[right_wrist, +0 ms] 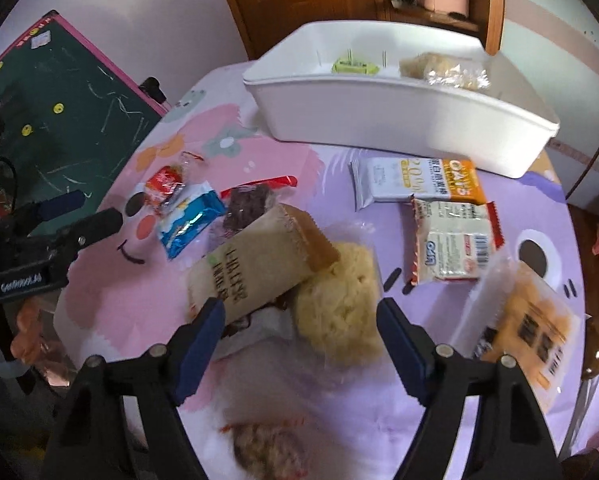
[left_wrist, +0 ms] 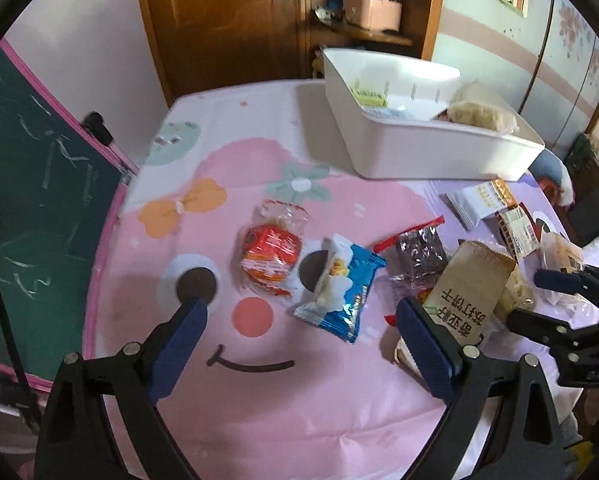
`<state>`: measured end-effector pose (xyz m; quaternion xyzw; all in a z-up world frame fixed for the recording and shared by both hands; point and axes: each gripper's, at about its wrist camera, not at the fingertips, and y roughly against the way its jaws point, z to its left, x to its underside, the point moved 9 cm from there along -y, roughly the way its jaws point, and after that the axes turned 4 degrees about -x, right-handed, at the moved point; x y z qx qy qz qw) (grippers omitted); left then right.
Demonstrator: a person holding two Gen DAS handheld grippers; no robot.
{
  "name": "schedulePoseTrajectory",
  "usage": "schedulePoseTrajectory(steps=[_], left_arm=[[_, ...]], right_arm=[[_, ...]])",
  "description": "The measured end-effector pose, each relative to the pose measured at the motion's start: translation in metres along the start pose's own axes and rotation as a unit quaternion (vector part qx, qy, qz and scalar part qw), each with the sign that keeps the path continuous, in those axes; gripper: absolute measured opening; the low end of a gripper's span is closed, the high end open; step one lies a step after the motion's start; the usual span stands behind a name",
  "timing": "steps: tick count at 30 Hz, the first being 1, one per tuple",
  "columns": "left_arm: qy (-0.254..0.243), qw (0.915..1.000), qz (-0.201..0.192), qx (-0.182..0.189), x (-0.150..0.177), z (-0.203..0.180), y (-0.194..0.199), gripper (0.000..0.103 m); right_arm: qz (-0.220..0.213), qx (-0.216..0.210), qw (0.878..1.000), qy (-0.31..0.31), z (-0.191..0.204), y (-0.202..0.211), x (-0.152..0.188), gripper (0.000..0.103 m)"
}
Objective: Organize snacks
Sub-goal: 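Grasp the blue wrapper with the left gripper while the right grasps the beige biscuit bag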
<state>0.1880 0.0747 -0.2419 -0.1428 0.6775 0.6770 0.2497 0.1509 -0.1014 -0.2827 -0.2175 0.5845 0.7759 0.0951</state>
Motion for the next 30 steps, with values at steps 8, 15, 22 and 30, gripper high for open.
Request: schedulePoseTrajectory(steps=[8, 15, 22, 30], left_arm=[[-0.012, 0.9978, 0.059, 0.027, 0.003, -0.015, -0.044, 0.067], [0.001, 0.9944, 0.094, 0.05, 0.004, -0.021, -0.07, 0.059], [-0.022, 0.9939, 0.099, 0.042, 0.005, -0.028, -0.082, 0.059], [-0.072, 0.9932, 0.085, 0.035, -0.001, -0.039, -0.083, 0.033]], right_arm=[[-0.004, -0.008, 0.999, 0.031, 0.011, -0.019, -0.018, 0.073], [-0.006, -0.04, 0.998, 0.048, 0.021, -0.027, -0.031, 0.047], [0.021, -0.043, 0.994, 0.096, 0.027, -0.031, -0.032, 0.046], [0.037, -0.021, 0.997, 0.059, 0.031, -0.012, -0.027, 0.046]])
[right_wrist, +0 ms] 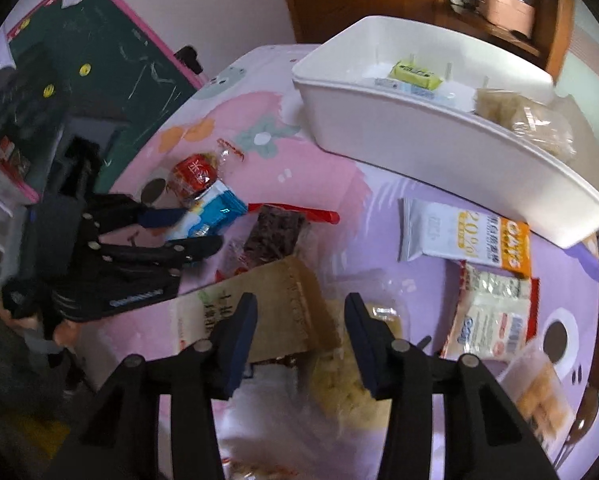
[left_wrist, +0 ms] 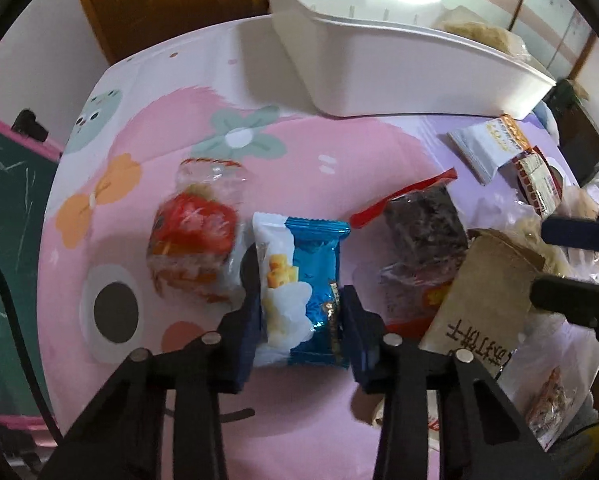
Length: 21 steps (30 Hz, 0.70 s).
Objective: Organize snacks
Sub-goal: 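Grasp the blue wrapper with the left gripper while the right grasps the beige biscuit bag, then lift the blue wrapper and beige bag toward the white basket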
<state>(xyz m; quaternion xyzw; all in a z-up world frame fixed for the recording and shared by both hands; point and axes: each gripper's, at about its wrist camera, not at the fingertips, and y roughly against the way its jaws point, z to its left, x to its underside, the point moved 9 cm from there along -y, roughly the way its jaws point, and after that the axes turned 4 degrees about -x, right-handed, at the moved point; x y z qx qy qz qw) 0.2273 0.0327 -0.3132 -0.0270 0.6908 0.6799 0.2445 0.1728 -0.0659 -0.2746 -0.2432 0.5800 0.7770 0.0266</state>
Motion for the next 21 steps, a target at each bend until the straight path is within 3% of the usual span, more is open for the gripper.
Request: schedulePoseTrajectory(steps=[1, 5, 9, 11, 13, 21], left_arm=[[-0.003, 1.0, -0.003, 0.001, -0.001, -0.001, 0.001, 0.028], [-0.005, 0.9999, -0.008, -0.008, 0.0, 0.001, 0.005, 0.023], [0.001, 0.9997, -0.021, -0.012, 0.01, 0.004, 0.018, 0.023], [0.008, 0.9996, -0.026, -0.008, 0.014, 0.007, 0.024, 0.023], [0.015, 0.9994, -0.029, -0.004, 0.018, 0.011, 0.029, 0.023], [0.051, 0.9975, -0.049, 0.002, 0.035, 0.04, 0.052, 0.023]], right_arm=[[0.001, 0.002, 1.0, -0.008, 0.0, 0.002, 0.002, 0.046], [0.022, -0.016, 0.996, -0.086, 0.008, 0.0, 0.017, 0.046], [0.03, -0.032, 0.987, -0.155, 0.009, -0.01, 0.026, 0.046], [0.025, -0.02, 0.981, -0.19, 0.005, -0.016, 0.024, 0.055], [0.018, -0.016, 0.976, -0.216, 0.005, -0.023, 0.019, 0.071], [0.025, 0.078, 0.97, -0.227, 0.018, -0.055, 0.005, 0.076]])
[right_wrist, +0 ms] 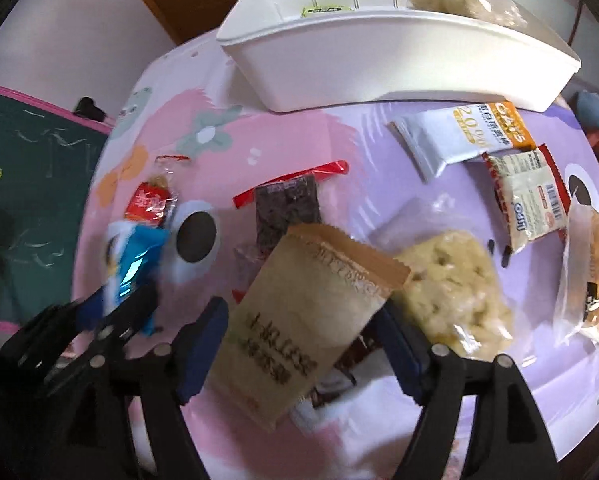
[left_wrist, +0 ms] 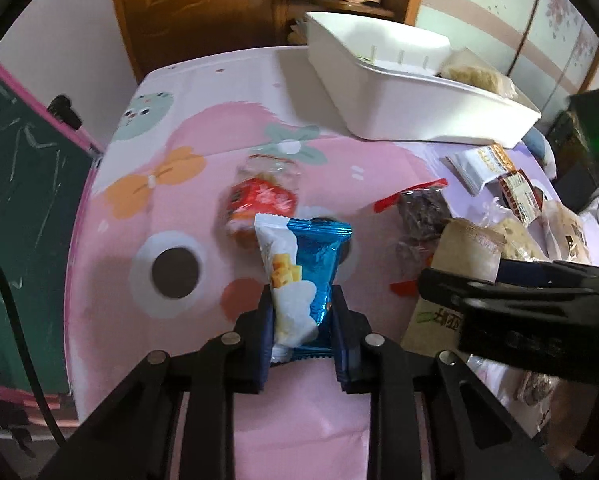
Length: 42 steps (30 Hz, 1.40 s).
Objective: Organize snacks
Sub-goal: 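Lift the blue wrapper and beige bag toward the white basket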
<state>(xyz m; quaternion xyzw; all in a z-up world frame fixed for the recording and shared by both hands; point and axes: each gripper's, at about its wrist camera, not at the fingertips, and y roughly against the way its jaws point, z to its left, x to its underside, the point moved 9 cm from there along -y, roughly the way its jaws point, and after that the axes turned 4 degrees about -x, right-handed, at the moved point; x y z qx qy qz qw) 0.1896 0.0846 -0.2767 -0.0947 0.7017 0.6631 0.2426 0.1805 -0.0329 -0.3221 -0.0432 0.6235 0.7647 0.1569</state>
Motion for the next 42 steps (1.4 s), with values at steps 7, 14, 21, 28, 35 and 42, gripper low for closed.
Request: schedulePoseTrajectory(steps=[7, 14, 21, 28, 35, 42], left_arm=[[0.029, 0.9996, 0.006, 0.002, 0.012, 0.027, 0.004, 0.023], [0.023, 0.9995, -0.016, 0.013, 0.007, 0.02, 0.026, 0.023], [0.002, 0.9987, -0.048, 0.02, -0.016, -0.002, 0.055, 0.023], [-0.018, 0.9976, -0.061, 0.029, -0.038, -0.028, 0.077, 0.023], [-0.048, 0.9937, -0.094, 0.039, -0.102, -0.063, 0.107, 0.023], [-0.073, 0.9841, -0.154, 0.048, -0.189, -0.098, 0.136, 0.023]], right_arm=[[-0.018, 0.044, 0.998, 0.032, 0.013, -0.009, 0.002, 0.065], [-0.068, 0.018, 0.994, 0.078, 0.004, 0.032, 0.002, 0.047], [-0.067, -0.053, 0.994, 0.061, -0.013, 0.052, -0.003, 0.012], [-0.093, -0.11, 0.988, 0.06, -0.019, 0.092, -0.005, 0.012], [-0.172, -0.104, 0.977, 0.073, -0.035, 0.158, -0.059, 0.012], [-0.273, -0.074, 0.957, 0.059, -0.072, 0.235, -0.146, 0.012]])
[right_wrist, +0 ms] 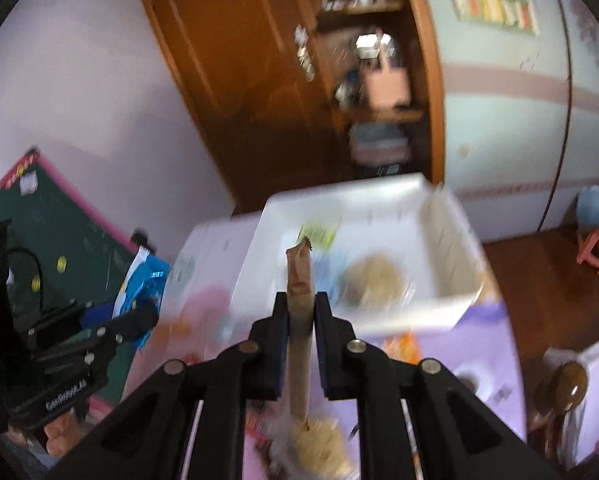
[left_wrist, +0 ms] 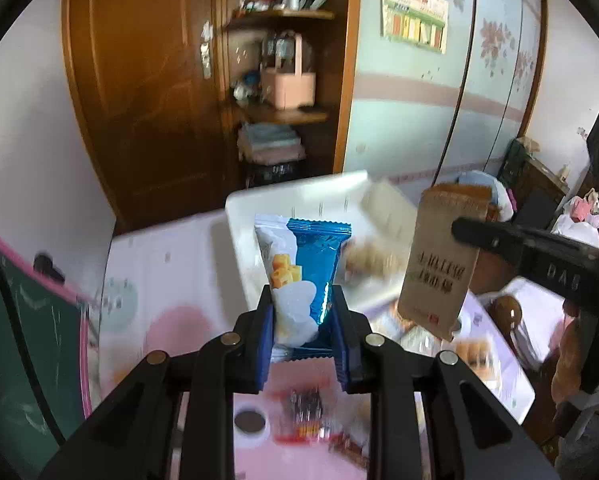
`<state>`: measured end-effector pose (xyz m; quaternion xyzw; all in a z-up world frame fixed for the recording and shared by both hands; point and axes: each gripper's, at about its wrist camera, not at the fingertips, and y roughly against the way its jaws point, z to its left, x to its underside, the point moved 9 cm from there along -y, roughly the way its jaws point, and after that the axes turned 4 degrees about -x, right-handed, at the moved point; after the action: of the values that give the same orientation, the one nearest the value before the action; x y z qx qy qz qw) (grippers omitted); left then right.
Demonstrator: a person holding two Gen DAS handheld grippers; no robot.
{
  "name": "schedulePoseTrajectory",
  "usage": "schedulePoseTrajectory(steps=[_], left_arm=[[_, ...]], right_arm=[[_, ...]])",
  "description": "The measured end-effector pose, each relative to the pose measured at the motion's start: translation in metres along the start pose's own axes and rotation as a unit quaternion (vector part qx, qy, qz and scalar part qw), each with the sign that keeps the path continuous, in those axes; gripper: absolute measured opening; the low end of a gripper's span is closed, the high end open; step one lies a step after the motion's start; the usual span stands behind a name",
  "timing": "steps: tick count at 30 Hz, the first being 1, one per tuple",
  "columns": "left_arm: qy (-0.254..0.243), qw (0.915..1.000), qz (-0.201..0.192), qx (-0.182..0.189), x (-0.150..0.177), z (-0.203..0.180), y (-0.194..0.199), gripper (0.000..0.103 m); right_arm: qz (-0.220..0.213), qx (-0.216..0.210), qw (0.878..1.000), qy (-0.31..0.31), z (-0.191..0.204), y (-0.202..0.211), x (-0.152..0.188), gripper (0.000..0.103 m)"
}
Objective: Organize snacks
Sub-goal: 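Lift the blue wrapper and beige bag toward the white basket, then open both grippers over the white basket to drop both packets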
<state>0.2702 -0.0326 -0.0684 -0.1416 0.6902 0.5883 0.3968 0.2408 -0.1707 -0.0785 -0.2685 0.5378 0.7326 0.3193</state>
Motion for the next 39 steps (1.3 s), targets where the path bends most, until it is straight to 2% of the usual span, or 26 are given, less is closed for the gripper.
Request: schedulePoseTrajectory(steps=[5, 8, 13, 16, 18, 19, 20, 21, 22, 23, 24, 25, 29, 34, 39], left_arm=[[0.004, 0.9999, -0.015, 0.007, -0.055, -0.012, -0.022, 0.023], [0.012, 0.9998, -0.015, -0.001, -0.081, -0.016, -0.046, 0.023], [0.029, 0.9996, 0.002, 0.0, -0.097, -0.024, -0.089, 0.024], [0.019, 0.9996, 0.014, -0.016, -0.096, -0.03, -0.118, 0.025], [0.01, 0.9993, 0.016, -0.032, -0.093, -0.033, -0.13, 0.035], [0.007, 0.9991, 0.017, -0.038, -0.092, -0.034, -0.132, 0.056], [0.004, 0.9989, 0.017, -0.044, -0.089, -0.035, -0.134, 0.084], [0.003, 0.9986, 0.014, -0.052, -0.088, -0.034, -0.134, 0.093], [0.004, 0.9981, 0.003, -0.062, -0.088, -0.032, -0.131, 0.097], [0.003, 0.9978, -0.006, -0.066, -0.087, -0.031, -0.128, 0.097], [0.0, 0.9978, -0.006, -0.067, -0.086, -0.029, -0.128, 0.097], [-0.001, 0.9976, -0.001, -0.069, -0.084, -0.028, -0.127, 0.097], [0.001, 0.9969, -0.002, -0.079, -0.078, -0.024, -0.115, 0.097], [-0.002, 0.9966, -0.021, -0.079, -0.075, -0.028, -0.086, 0.097], [0.021, 0.9975, -0.028, -0.061, -0.066, -0.032, -0.051, 0.097]], right_arm=[[-0.048, 0.029, 0.998, 0.001, -0.026, 0.0, -0.063, 0.012], [-0.049, 0.042, 0.998, -0.001, -0.041, -0.017, -0.083, 0.012], [-0.028, 0.063, 0.998, -0.009, -0.063, -0.054, -0.097, 0.012], [-0.008, 0.077, 0.997, -0.007, -0.07, -0.077, -0.09, 0.012], [0.016, 0.086, 0.996, -0.004, -0.074, -0.091, -0.083, 0.013], [0.024, 0.087, 0.996, -0.004, -0.074, -0.095, -0.079, 0.014], [0.033, 0.088, 0.996, -0.001, -0.074, -0.099, -0.074, 0.016], [0.037, 0.09, 0.995, 0.005, -0.073, -0.099, -0.069, 0.022], [0.036, 0.092, 0.995, 0.01, -0.071, -0.098, -0.066, 0.035], [0.031, 0.096, 0.995, 0.02, -0.068, -0.095, -0.062, 0.042], [0.023, 0.101, 0.994, 0.029, -0.065, -0.09, -0.06, 0.054], [0.016, 0.105, 0.994, 0.035, -0.064, -0.086, -0.06, 0.061], [-0.002, 0.129, 0.99, 0.06, -0.055, -0.066, -0.055, 0.063], [-0.013, 0.104, 0.993, 0.047, -0.043, -0.037, -0.048, 0.063], [-0.036, 0.097, 0.993, 0.049, -0.032, -0.001, -0.049, 0.063]])
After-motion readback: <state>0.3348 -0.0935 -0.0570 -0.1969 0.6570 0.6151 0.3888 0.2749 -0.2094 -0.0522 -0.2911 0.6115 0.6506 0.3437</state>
